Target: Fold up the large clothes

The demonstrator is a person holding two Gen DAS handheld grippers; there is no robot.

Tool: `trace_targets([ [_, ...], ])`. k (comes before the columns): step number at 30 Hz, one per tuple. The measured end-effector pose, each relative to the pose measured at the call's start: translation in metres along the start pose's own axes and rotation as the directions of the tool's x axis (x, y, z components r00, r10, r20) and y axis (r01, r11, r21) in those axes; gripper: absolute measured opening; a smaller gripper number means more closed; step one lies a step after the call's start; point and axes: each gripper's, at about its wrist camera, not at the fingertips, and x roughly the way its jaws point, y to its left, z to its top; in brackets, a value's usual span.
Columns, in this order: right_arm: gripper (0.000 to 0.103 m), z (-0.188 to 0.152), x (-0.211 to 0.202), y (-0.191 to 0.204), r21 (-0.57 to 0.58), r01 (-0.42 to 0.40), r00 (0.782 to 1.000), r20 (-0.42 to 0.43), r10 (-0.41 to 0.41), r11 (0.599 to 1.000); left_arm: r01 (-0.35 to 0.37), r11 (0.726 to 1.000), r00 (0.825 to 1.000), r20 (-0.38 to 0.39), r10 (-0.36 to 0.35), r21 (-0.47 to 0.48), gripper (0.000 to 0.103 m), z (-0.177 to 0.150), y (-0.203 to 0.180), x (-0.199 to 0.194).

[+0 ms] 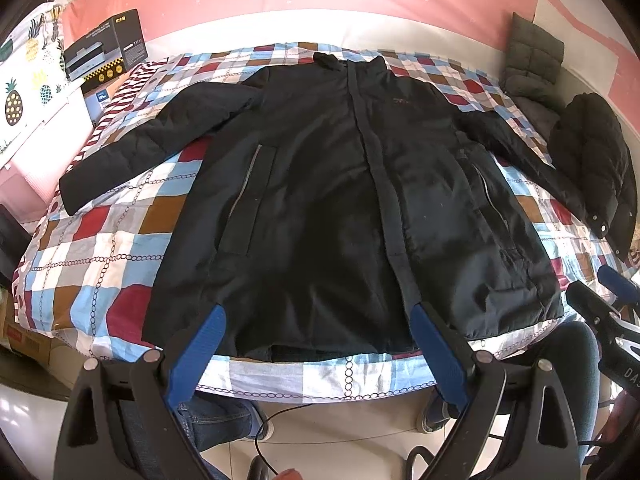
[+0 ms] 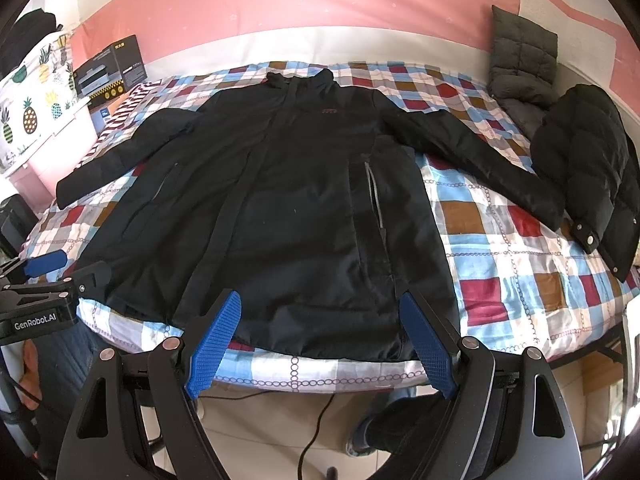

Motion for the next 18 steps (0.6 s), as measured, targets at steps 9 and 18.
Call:
trace_targets([
  [9,0.082,0.0007,0.0015,0.0014,-0.005,-0.002,1.0,-0.006,0.002,1.0,0.004,1.0,1.0,-0.005,-0.004,0.001,0.095,-0.0009,0.0,0.0019],
  [18,0.082,0.0007,0.0031,0.003,-0.004,-0.003,1.0,-0.01,0.003,1.0,0.004,1.0,1.0,-0.008,-0.004,-0.005,0.095,-0.0025,0.0008,0.005],
])
